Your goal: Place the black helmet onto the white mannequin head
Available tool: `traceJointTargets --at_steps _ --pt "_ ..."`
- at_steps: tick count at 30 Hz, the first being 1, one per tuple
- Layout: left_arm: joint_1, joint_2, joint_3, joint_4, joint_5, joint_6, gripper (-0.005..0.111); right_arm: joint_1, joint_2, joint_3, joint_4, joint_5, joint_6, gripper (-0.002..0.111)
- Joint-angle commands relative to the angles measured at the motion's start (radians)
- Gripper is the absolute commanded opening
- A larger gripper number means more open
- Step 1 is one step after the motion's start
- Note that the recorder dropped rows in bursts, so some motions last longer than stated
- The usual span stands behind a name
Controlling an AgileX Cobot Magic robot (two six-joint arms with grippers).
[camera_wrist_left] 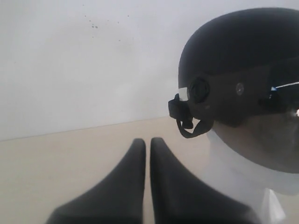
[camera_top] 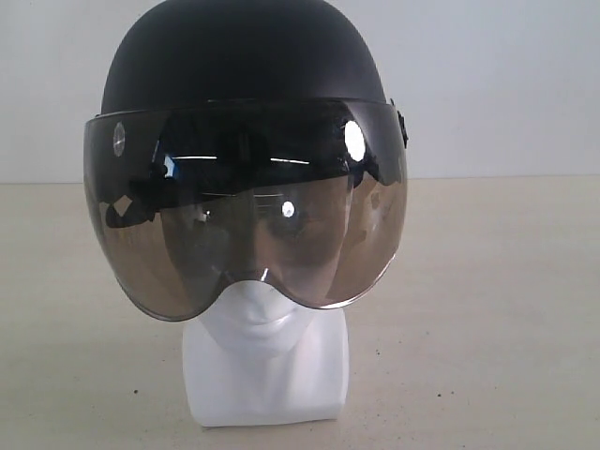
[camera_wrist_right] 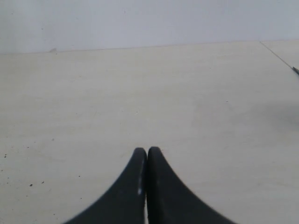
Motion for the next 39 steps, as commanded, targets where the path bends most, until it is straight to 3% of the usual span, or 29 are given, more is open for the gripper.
traceJointTargets --at_steps 1,6,15,20,31,39 --pt "0.002 -0.004 0.141 0.01 -0.202 0.052 0.005 0.001 -0.007 0.0 -0.004 -0.005 0.003 0.0" --pt "0.002 -0.004 0.295 0.01 -0.341 0.054 0.005 0.001 -0.007 0.0 -0.004 -0.005 0.003 0.0" --pt "0.002 -0.06 0.475 0.01 -0.357 0.054 0.005 0.001 -0.007 0.0 -0.004 -0.005 0.005 0.0" --pt "0.002 -0.116 0.475 0.01 -0.258 0.054 0.005 0.001 -0.007 0.0 -0.004 -0.011 0.005 0.0" --pt "0.004 -0.116 0.475 0.013 -0.246 0.054 0.005 0.001 -0.007 0.0 -0.004 -0.011 0.007 0.0" --pt "0.083 -0.116 0.475 0.009 -0.239 0.051 0.005 0.001 -0.007 0.0 -0.004 -0.011 0.007 0.0"
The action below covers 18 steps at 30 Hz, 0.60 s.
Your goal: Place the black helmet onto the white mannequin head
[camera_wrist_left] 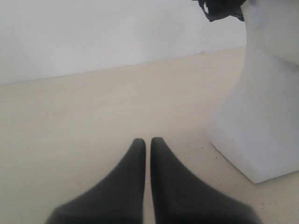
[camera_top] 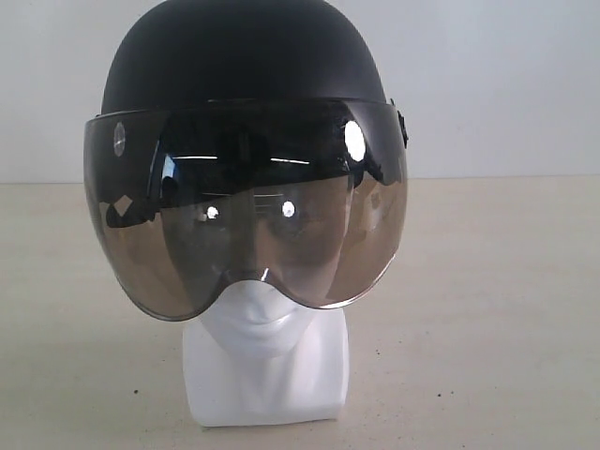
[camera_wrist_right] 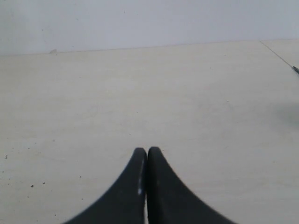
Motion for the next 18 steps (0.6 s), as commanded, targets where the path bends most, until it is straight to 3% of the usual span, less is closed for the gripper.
traceJointTargets --at_steps 1,6,18 --pt "0.033 -0.003 0.004 -0.002 0.007 0.0 0.005 0.001 -0.007 0.0 -0.004 -0.011 0.0 0.0" --pt "0.067 -0.003 0.004 -0.002 0.01 0.0 0.005 0.001 -0.007 0.0 -0.004 -0.011 0.0 0.0" --pt "0.067 -0.003 0.004 -0.007 0.01 -0.003 0.005 0.001 -0.007 0.0 -0.004 -0.011 0.0 0.0"
